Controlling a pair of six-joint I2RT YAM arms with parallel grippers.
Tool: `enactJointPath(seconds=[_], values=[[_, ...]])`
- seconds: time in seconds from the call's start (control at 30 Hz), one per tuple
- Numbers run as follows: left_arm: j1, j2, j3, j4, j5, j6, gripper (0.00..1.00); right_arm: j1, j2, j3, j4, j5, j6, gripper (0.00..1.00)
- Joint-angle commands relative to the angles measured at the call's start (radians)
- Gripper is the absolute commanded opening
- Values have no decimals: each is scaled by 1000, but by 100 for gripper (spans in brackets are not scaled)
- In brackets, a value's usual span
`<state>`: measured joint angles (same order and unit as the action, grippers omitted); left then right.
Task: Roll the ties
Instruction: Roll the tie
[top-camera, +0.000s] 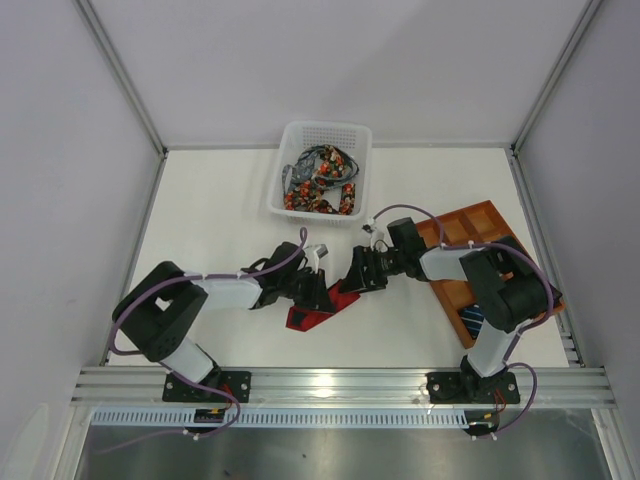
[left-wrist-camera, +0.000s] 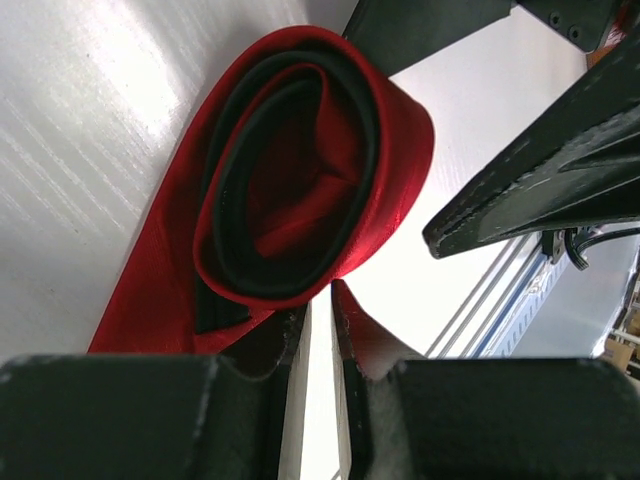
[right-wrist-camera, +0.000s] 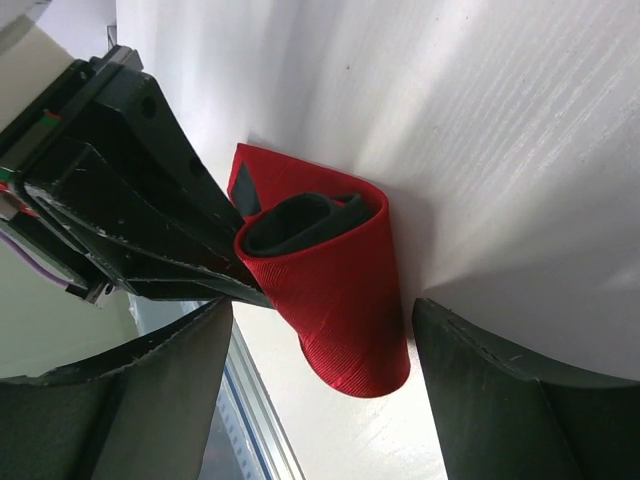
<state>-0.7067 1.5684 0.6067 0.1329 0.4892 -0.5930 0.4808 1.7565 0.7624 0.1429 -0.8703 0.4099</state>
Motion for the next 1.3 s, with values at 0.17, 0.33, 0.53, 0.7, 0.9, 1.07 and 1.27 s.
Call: enactJointPath(seconds=[0.17,0.33,0.53,0.7,0.9,1.07,1.27], values=[[3,16,-36,63,-9,16,19,36,46,32,61,-12,-33,78],[12,15,-45,68,-5,18,19,71,73,55,72,-12,-46,78],[26,9,-64,83,6,19,19,91,104,83,50,-42,-80,74],[33,10,-77,100,12,16,18,104,126,106,12,-75,-123,72],[41,8,-91,109,15,18,18,111,126,115,-9,-99,-149,61],[42,1,-101,117,22,21,18,114,117,126,-26,-84,-155,47],[44,-56,-114,113,32,9,18,131,75,147,-78,6,-129,26]])
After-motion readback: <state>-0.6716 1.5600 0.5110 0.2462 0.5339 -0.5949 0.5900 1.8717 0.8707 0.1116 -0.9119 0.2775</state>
